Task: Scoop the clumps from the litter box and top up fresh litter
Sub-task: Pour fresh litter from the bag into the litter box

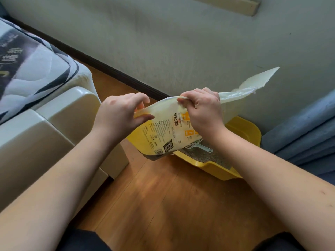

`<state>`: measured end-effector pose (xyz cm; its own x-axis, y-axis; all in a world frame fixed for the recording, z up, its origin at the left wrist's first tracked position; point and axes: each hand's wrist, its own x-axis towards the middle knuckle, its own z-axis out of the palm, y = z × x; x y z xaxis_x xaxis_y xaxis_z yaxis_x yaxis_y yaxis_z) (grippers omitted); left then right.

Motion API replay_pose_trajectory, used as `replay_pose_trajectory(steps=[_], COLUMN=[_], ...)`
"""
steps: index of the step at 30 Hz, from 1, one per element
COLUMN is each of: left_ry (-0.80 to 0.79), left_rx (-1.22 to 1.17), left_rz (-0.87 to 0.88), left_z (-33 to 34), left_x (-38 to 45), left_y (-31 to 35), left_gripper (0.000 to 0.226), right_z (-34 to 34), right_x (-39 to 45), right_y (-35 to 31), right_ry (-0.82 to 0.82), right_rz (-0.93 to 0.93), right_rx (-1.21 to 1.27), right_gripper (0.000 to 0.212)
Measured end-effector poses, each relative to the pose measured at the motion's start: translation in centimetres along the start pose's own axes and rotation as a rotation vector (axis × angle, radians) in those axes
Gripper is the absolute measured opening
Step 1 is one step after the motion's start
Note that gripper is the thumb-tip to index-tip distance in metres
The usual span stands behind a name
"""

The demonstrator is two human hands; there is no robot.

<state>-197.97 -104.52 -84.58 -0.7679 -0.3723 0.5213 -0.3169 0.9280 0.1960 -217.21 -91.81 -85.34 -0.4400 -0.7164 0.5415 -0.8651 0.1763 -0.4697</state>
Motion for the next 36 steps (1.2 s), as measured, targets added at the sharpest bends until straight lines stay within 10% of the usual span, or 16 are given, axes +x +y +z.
replay_pose_trajectory(steps=[4, 10, 16, 36], left_ry=[0.087, -0.196, -0.123, 0.016], left_rx=[-0.292, -0.834, -0.889, -1.020], left_rz=[-0.269, -0.704, -0.751, -0.703], left_z=[1.2, 5.7, 6.2, 2.9], left_x=[-1.3, -3.5, -3.3, -1.9], left_y=[-1.1, -1.4, -1.3, 1.3], left_gripper=[0.056, 0.051, 0.017, 0.017], right_z=[-0.6, -1.0, -0.6, -2.0], right_x=[0.6, 1.4, 1.0, 0.8], right_y=[0.3, 0.4, 0.4, 2.9], right_ry=[0.013, 0.027, 0.026, -0.039], right_rz=[0.082, 0.239, 0.270, 0.183], right_rx=[0.062, 0.159, 0.156, -0.122], right_gripper=[0.021, 0.019, 0.023, 0.024])
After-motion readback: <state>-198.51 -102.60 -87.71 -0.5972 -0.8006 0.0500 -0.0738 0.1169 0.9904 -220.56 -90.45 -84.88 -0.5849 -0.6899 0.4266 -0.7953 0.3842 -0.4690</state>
